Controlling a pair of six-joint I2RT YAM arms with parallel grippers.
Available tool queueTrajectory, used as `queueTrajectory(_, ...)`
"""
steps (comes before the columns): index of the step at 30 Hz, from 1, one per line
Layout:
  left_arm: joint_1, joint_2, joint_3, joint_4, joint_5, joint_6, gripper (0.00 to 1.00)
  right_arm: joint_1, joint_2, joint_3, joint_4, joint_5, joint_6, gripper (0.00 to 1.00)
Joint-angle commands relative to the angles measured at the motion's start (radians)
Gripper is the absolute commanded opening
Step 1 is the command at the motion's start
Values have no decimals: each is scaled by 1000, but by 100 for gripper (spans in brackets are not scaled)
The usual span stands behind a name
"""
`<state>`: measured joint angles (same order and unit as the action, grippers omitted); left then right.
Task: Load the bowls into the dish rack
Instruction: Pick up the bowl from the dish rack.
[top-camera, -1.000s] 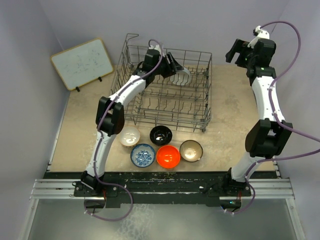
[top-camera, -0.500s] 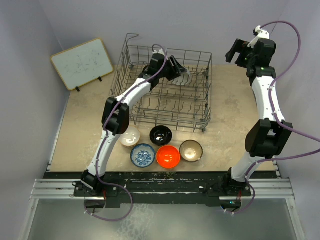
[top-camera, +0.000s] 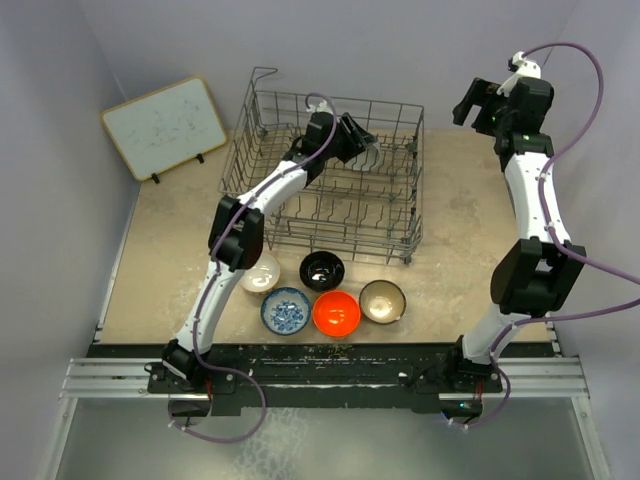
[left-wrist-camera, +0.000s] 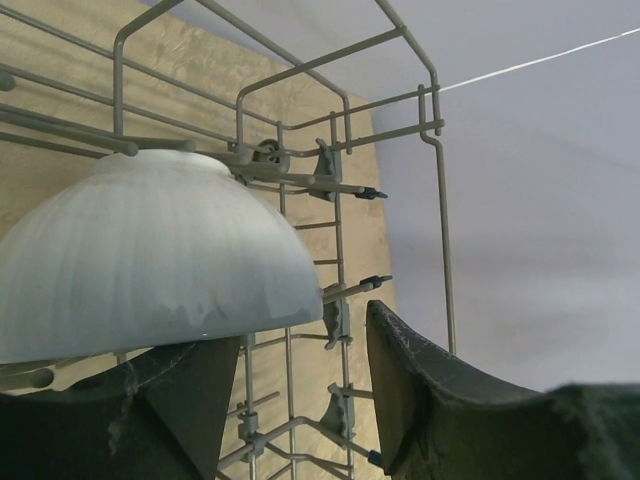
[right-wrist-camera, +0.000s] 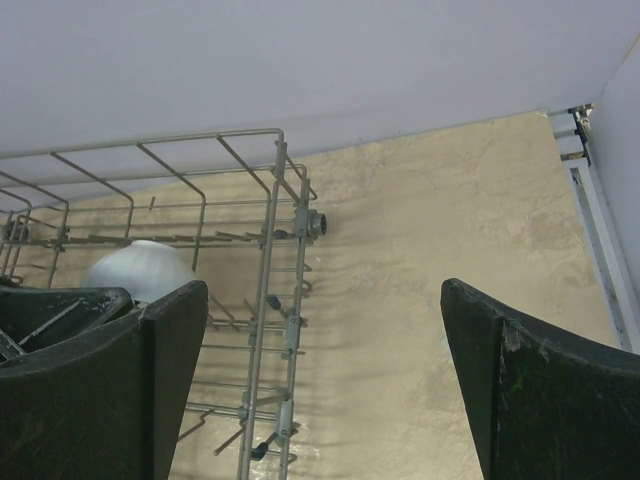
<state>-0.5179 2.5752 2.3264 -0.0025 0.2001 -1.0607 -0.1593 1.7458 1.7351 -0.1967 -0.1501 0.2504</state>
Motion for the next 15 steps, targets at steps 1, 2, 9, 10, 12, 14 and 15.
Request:
queueTrajectory(1, -4, -23, 36, 104, -69, -16, 56, -8, -8, 33, 34, -6, -3, 100)
queueTrajectory(2, -4, -23, 37, 103, -76, -14, 56, -8, -8, 34, 34, -8, -3, 100)
queueTrajectory(9, -2, 18, 74, 79, -116, -1, 44, -9, -3, 30, 37, -11, -4, 100)
queueTrajectory(10, -2, 24, 81, 81, -121, 0, 40, -10, -3, 30, 38, -10, -3, 100)
queueTrajectory(12, -2, 34, 91, 88, -127, -1, 30, -11, -3, 31, 39, -9, -4, 100)
queueTrajectory(14, -2, 44, 106, 91, -135, 6, 25, -12, -3, 31, 40, -9, -4, 100)
queueTrajectory(15, -2, 48, 115, 91, -138, 10, 24, -13, -2, 31, 40, -9, -4, 100)
